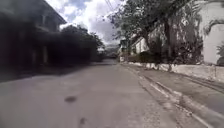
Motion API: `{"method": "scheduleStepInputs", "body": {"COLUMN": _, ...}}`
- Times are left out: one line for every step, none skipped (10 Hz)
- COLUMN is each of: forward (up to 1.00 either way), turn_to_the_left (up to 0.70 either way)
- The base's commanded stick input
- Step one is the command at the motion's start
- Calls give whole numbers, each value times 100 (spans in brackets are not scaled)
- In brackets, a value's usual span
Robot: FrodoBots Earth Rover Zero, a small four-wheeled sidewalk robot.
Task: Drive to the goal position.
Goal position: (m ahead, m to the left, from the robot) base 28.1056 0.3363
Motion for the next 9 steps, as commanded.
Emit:
{"method": "scheduleStepInputs", "body": {"forward": 100, "turn_to_the_left": 0}}
{"method": "scheduleStepInputs", "body": {"forward": 100, "turn_to_the_left": 0}}
{"method": "scheduleStepInputs", "body": {"forward": 100, "turn_to_the_left": 0}}
{"method": "scheduleStepInputs", "body": {"forward": 100, "turn_to_the_left": 0}}
{"method": "scheduleStepInputs", "body": {"forward": 100, "turn_to_the_left": 0}}
{"method": "scheduleStepInputs", "body": {"forward": 100, "turn_to_the_left": 0}}
{"method": "scheduleStepInputs", "body": {"forward": 100, "turn_to_the_left": 0}}
{"method": "scheduleStepInputs", "body": {"forward": 100, "turn_to_the_left": 0}}
{"method": "scheduleStepInputs", "body": {"forward": 100, "turn_to_the_left": 0}}
